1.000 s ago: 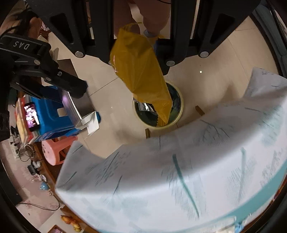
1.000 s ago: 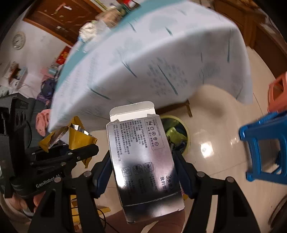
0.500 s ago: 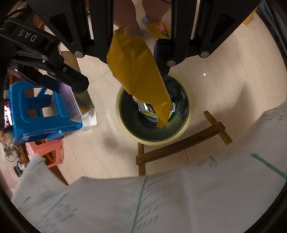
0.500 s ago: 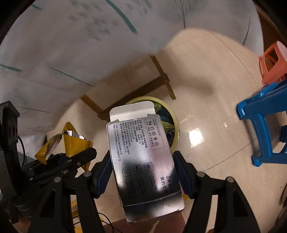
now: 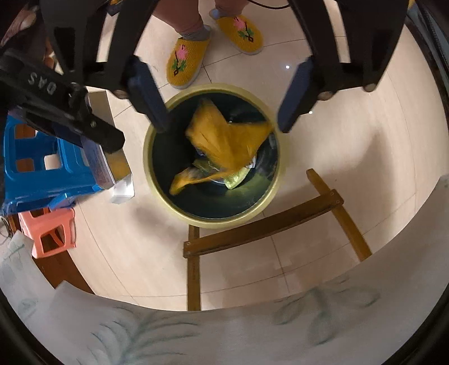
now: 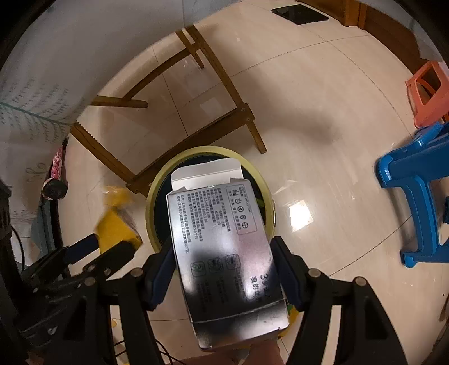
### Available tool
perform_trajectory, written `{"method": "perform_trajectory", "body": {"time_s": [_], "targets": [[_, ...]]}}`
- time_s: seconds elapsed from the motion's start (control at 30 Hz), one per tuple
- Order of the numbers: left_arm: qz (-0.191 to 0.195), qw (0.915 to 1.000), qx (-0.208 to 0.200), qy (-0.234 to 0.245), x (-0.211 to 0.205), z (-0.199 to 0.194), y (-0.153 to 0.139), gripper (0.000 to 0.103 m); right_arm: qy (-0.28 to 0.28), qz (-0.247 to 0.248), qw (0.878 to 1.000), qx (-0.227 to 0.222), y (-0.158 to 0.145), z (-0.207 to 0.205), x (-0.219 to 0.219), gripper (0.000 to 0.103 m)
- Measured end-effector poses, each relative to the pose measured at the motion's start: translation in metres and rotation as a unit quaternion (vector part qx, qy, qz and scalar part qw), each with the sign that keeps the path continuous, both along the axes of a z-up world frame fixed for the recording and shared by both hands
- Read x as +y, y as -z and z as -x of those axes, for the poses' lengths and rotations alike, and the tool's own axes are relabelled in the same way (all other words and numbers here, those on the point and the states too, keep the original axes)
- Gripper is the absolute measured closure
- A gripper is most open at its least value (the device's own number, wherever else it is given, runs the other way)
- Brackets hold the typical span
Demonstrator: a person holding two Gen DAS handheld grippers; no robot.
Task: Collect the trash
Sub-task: 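Carry both held items over the floor bin and open both tools, then raise both empty tools back toward the table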
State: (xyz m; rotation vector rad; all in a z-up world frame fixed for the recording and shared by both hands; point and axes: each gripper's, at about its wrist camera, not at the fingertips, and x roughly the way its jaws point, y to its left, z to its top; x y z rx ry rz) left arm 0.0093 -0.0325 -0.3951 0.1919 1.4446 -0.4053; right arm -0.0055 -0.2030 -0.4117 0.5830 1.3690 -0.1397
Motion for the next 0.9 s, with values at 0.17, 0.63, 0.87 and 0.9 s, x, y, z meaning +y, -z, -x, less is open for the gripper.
{"method": "perform_trajectory", "body": {"time_s": [0.17,0.63,0.87,0.9], "targets": [[-0.01,0.9998,-0.007,-0.015,0.019,0.004,-0.002,0.02,-0.012,-0.008,1.0,0.003,0.011,-0.017,0.011,0.036],[-0.006,0.9967,-0.028,-0.076,0.062,0.005,-0.027,0.008,-0.047,-0.002,0.999,-0.012,0.002,-0.048,0.035,0.024],[0.008,0.9967,-0.026,-0.076,0.069,0.013,-0.086,0.008,-0.04,0.004,0.999,-0.025,-0.046,-0.033,0.036,0.022],[0.009,0.9969,-0.027,-0.074,0.07,0.014,-0.096,0.008,-0.037,0.003,0.999,-0.029,-0.059,-0.03,0.036,0.022]]}}
